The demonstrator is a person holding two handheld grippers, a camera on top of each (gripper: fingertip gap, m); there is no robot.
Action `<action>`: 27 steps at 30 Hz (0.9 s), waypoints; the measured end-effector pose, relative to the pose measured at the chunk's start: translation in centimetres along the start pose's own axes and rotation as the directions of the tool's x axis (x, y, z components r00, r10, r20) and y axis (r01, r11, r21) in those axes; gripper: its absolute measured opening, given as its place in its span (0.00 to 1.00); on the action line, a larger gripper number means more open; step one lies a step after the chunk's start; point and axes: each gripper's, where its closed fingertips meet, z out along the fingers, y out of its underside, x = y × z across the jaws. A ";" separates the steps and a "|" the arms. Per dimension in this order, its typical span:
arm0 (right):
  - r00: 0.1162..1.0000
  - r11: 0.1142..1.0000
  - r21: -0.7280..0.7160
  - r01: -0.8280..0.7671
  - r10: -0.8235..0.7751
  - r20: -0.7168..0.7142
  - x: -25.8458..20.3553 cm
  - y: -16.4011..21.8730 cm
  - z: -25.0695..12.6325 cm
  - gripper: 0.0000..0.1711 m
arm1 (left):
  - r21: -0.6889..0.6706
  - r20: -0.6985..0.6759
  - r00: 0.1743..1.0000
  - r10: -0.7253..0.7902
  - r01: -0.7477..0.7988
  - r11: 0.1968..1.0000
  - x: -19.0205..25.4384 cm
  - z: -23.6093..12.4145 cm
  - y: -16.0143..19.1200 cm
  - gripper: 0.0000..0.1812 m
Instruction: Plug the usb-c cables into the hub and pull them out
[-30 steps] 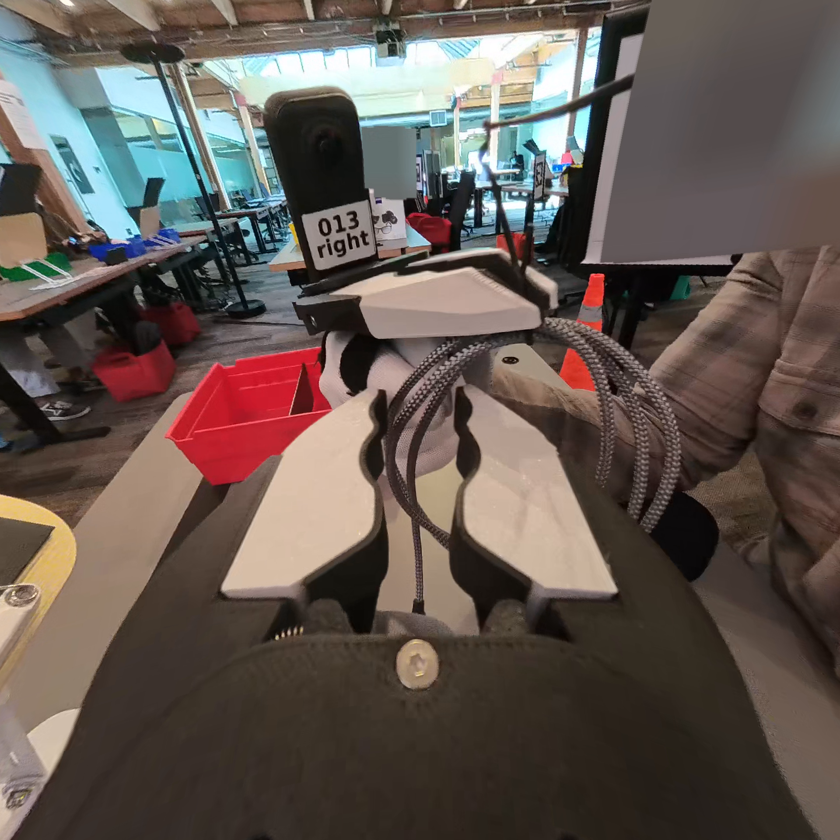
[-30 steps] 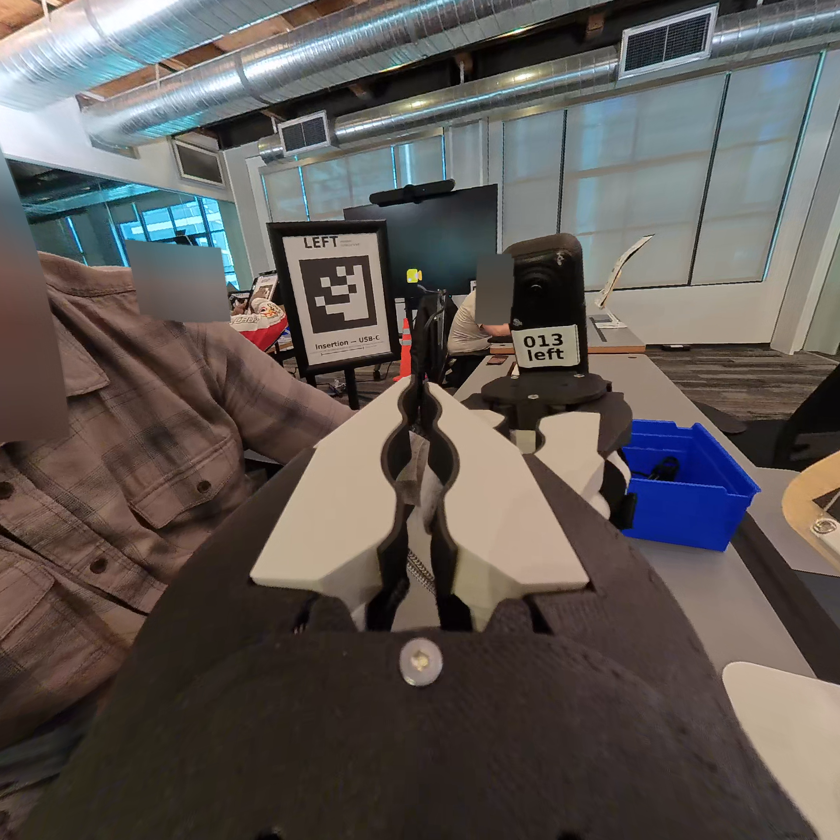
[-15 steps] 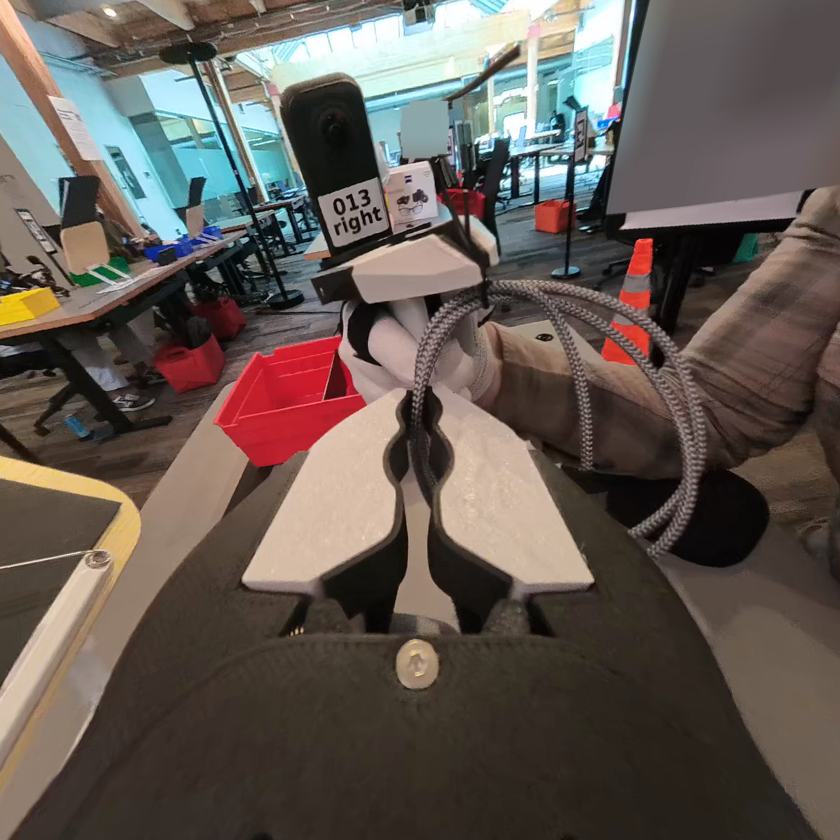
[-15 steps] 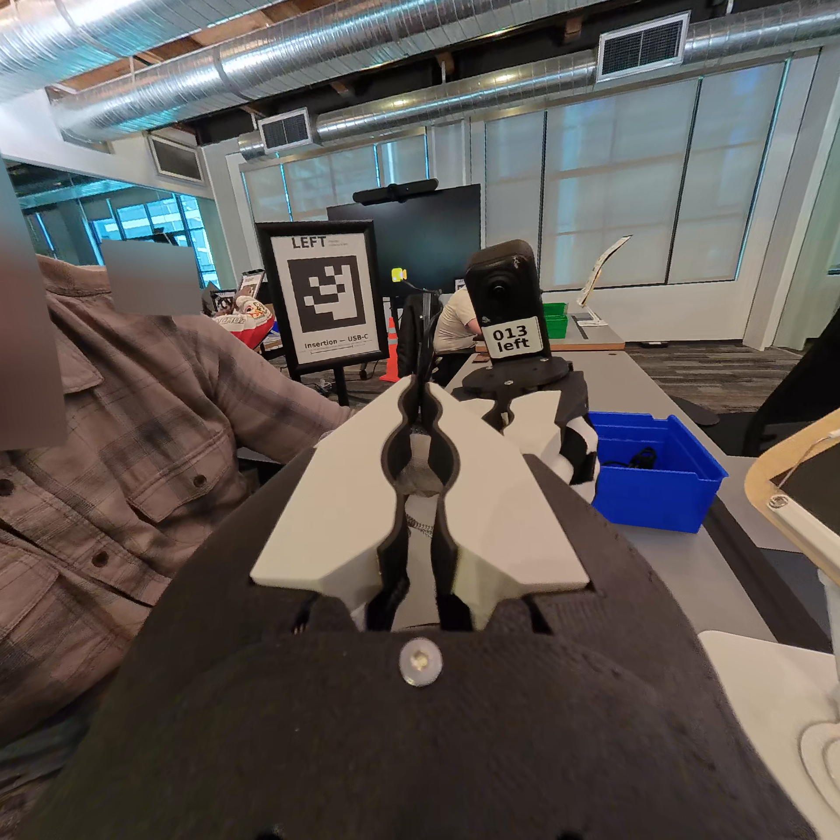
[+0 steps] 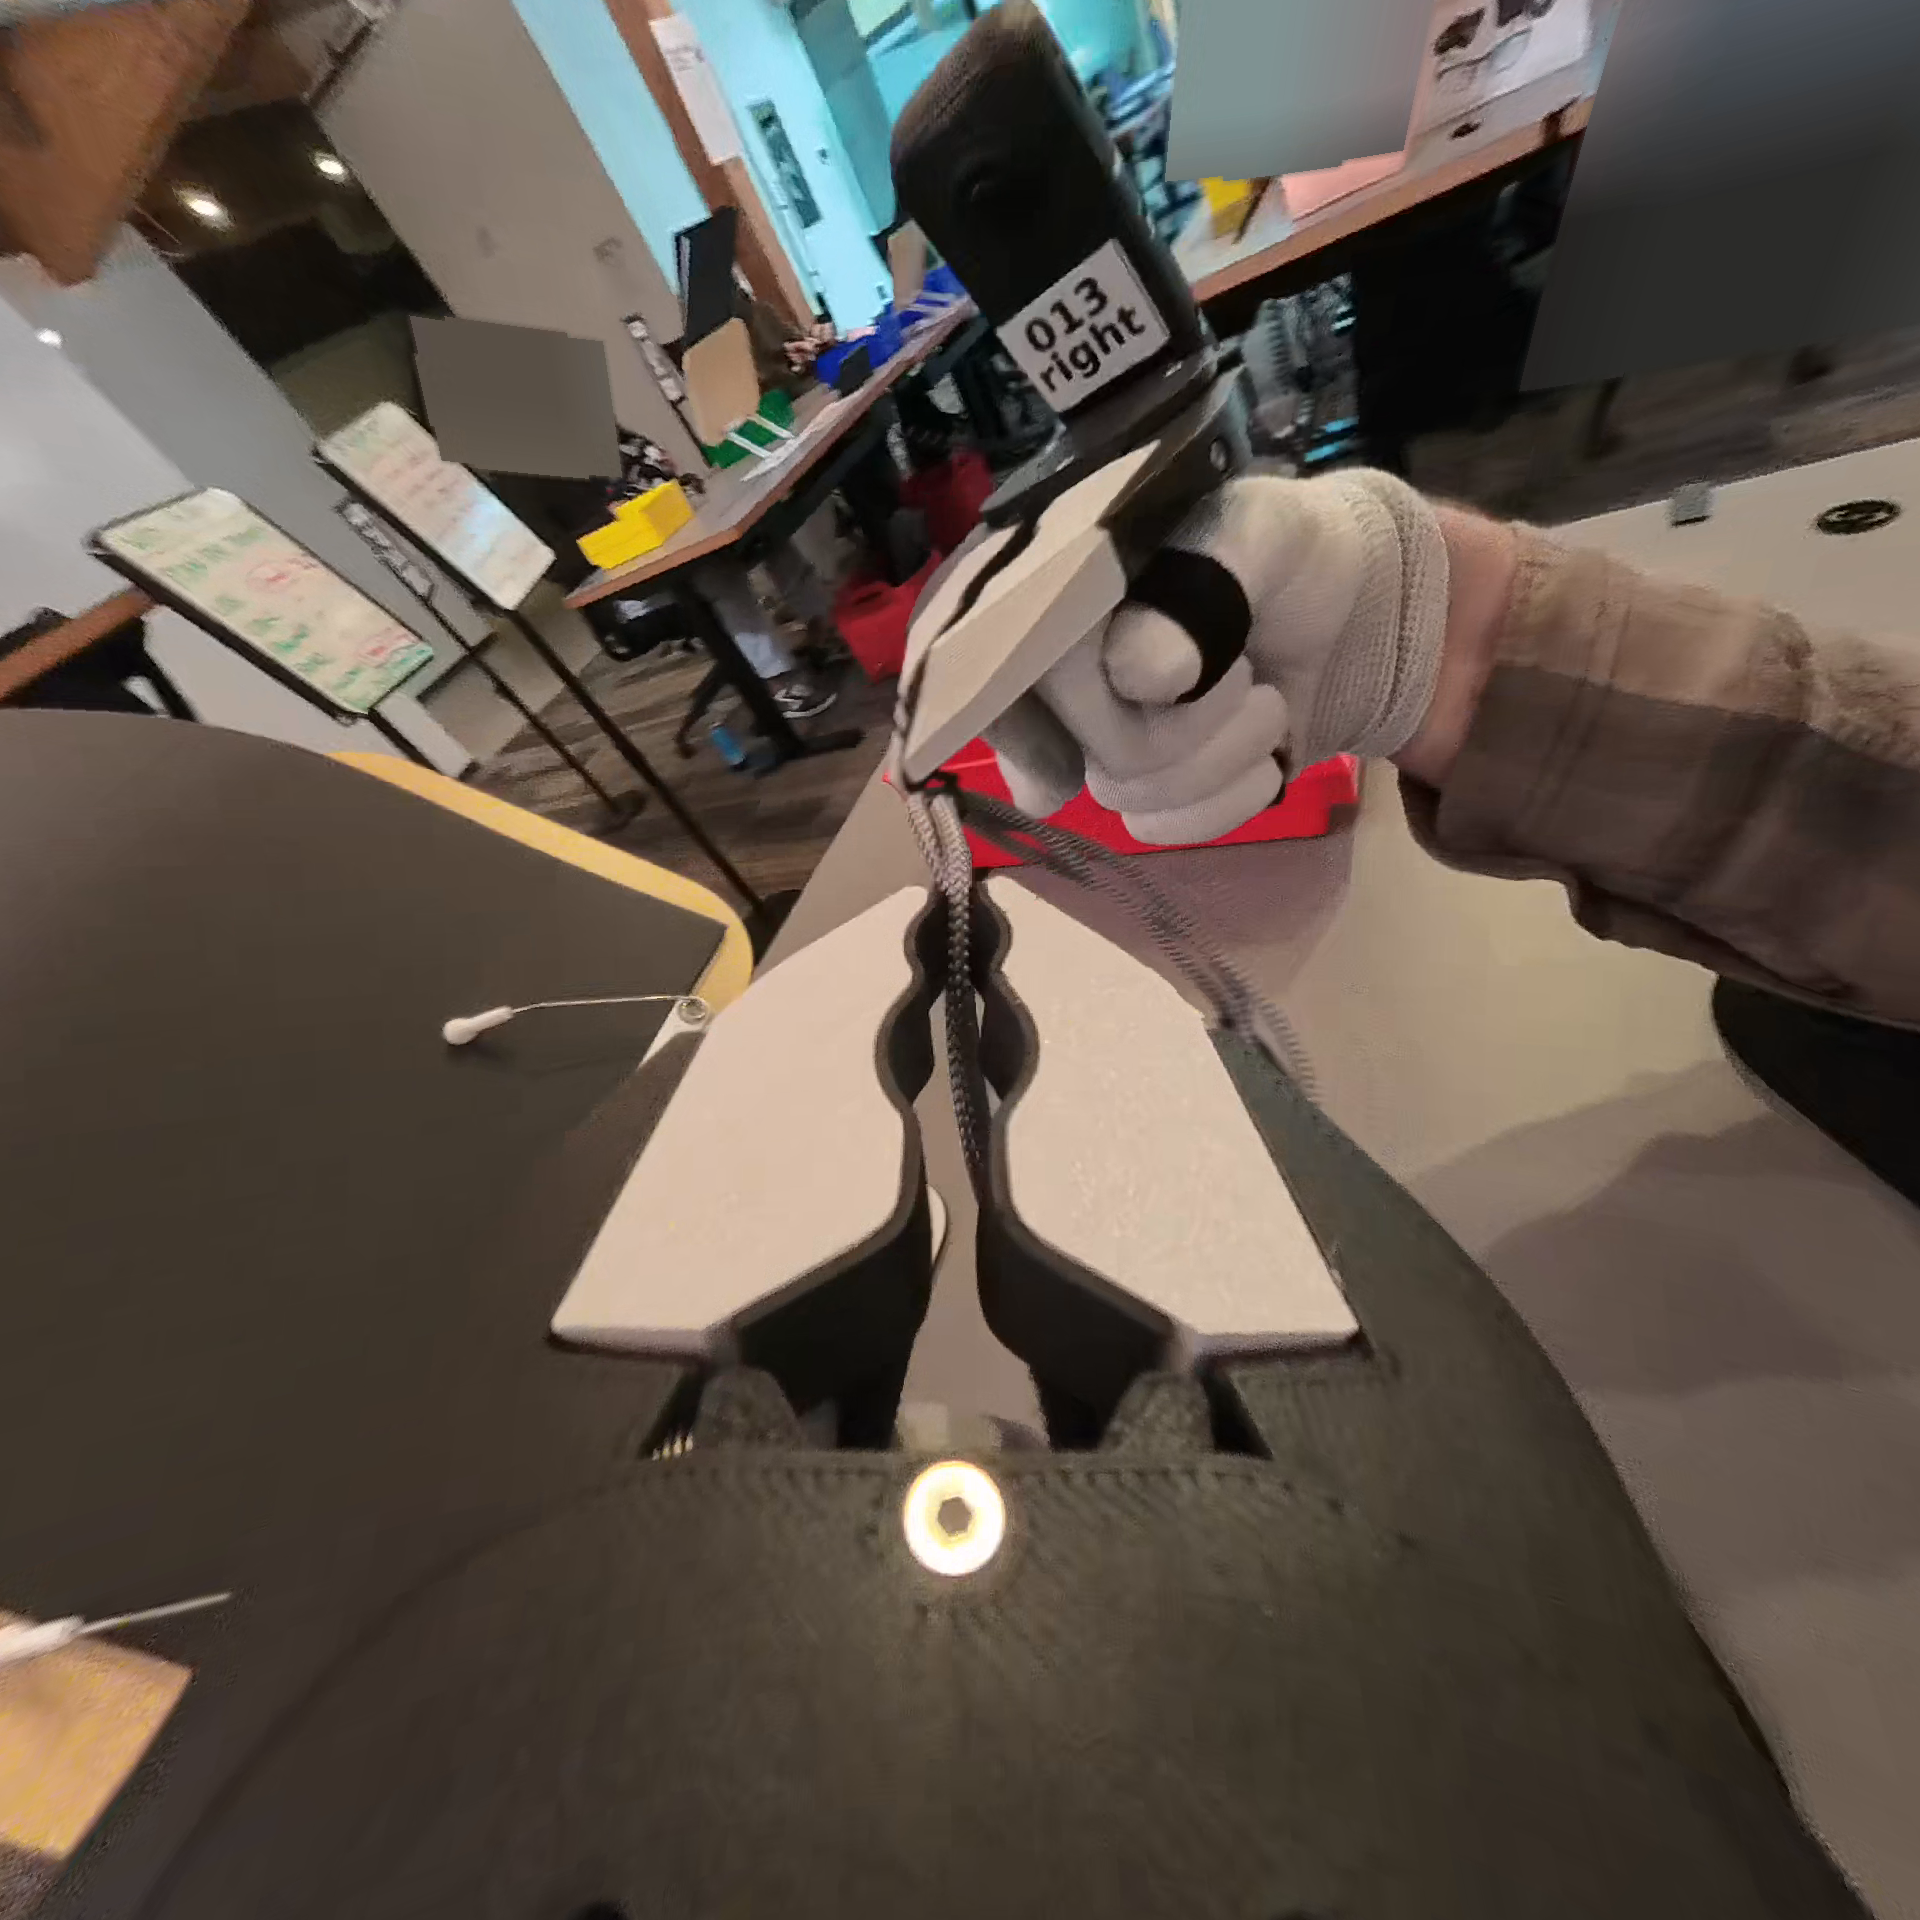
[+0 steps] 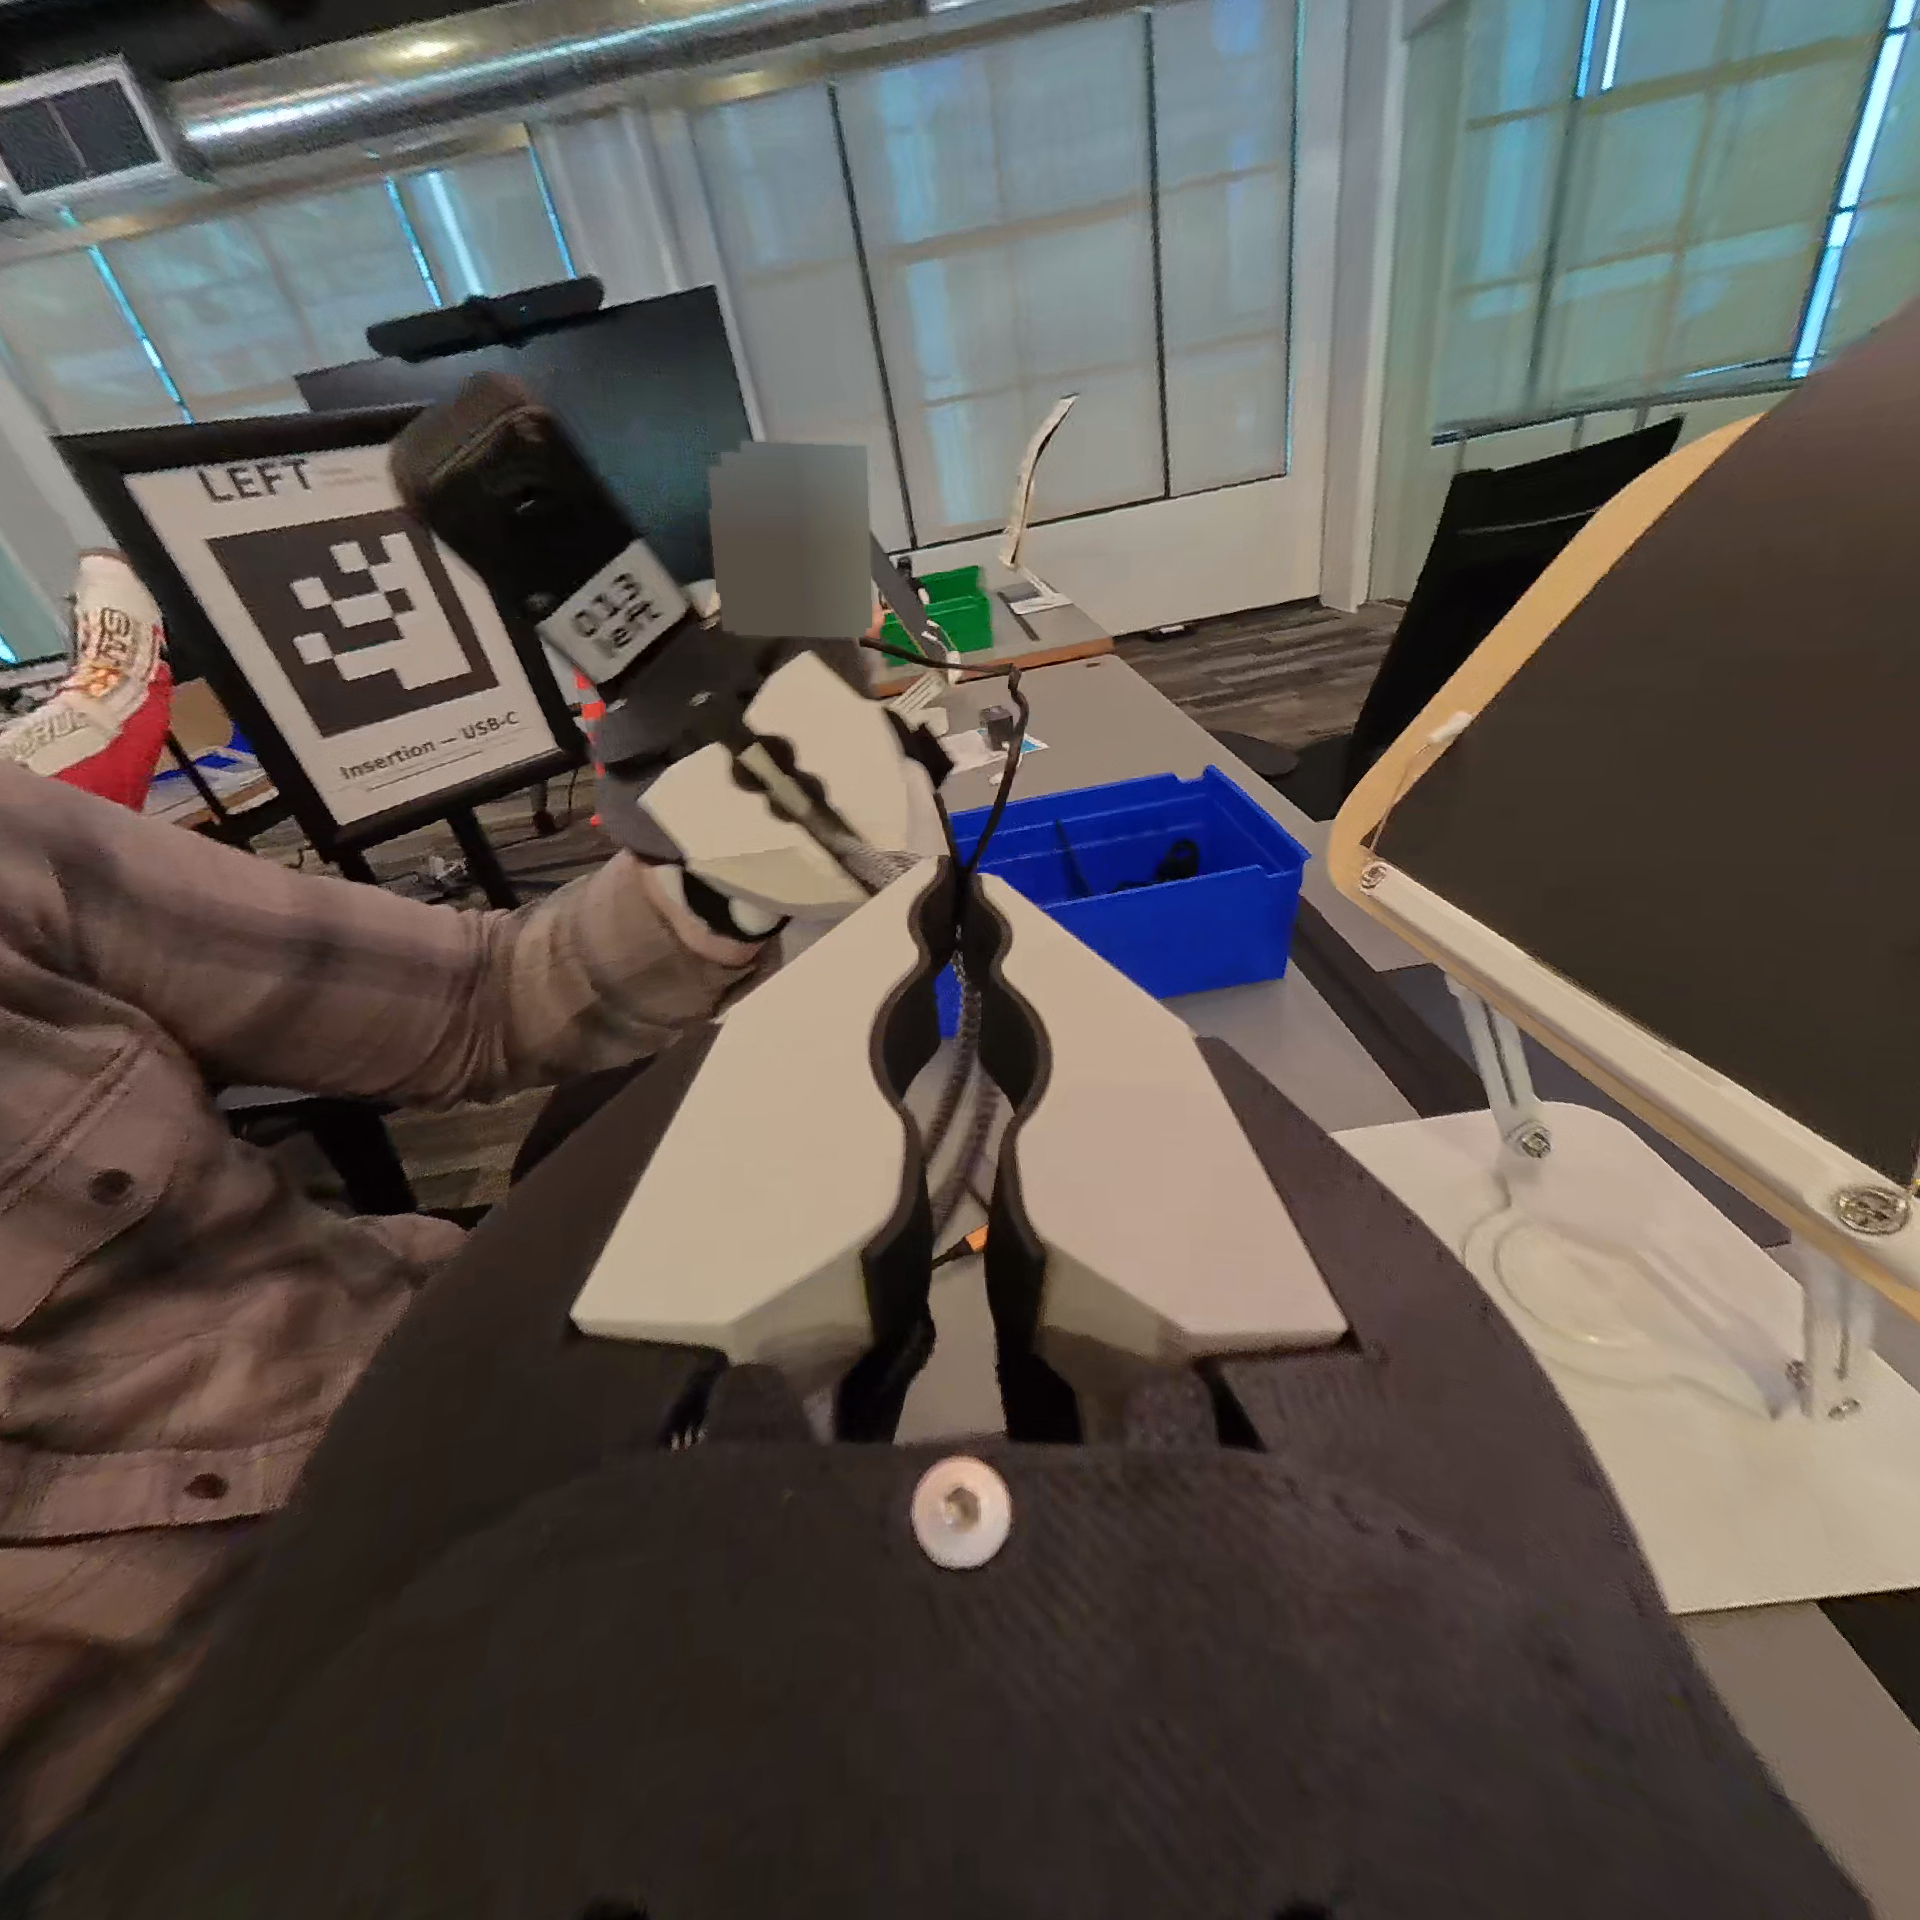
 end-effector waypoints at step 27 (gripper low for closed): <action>0.999 0.997 0.060 0.048 -0.048 -0.007 -0.8 -1.6 -0.2 0.00 | 0.051 0.103 0.994 0.043 -0.048 0.998 2.5 1.6 0.7 0.27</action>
